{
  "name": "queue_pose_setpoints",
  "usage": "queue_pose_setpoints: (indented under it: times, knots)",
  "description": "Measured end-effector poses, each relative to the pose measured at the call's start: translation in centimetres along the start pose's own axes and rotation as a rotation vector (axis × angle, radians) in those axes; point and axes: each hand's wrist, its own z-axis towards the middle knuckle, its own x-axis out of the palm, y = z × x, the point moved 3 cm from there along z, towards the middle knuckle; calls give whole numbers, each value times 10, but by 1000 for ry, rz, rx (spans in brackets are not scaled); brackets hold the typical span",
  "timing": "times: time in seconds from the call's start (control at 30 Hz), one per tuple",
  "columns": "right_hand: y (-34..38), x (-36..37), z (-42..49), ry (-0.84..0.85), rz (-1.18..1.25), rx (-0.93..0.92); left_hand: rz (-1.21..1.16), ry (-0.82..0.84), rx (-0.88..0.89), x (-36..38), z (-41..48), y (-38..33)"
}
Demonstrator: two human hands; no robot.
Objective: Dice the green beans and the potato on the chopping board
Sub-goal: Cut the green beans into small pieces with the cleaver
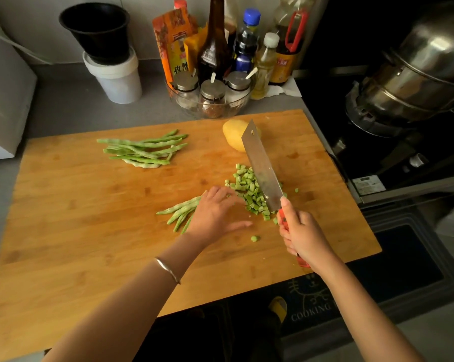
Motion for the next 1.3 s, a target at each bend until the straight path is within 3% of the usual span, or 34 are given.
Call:
queue_pose_setpoints:
  times: [0.1,0.17,0.4,0.53,0.63,0.67,0.77,0.93,1.17,1.3]
  knots:
    - [-1,-2,1,6,13,6,-17,192,160,14,-9,-15]
    - [-3,-2,2,8,19,9,-28,221,170,24,-7,-18]
    - [-14,-12,3,9,-61,-52,-25,61,-114,17,20,-9]
    - [-17,-24,4,-60,-312,-193,-33,-107,-83,-15,12,-9]
    - [-15,-35,6,-112,-728,-314,60,-267,60,-51,2,-18]
    - [-14,-37,8,-123,-848,-328,96,-216,128,-58,3,-22]
    - [-16,-37,12,-95,-1024,-335,125,170,252,-58,9,-31]
    - [-14,-30,12,-31,-1141,-379,258,669,151,-28,20,-41]
    - [-17,-27,10,1,-1177,-378,145,748,29,-8,60,-37]
    - [-20,-28,12,-16,-1180,-380,64,646,105,-12,65,-33]
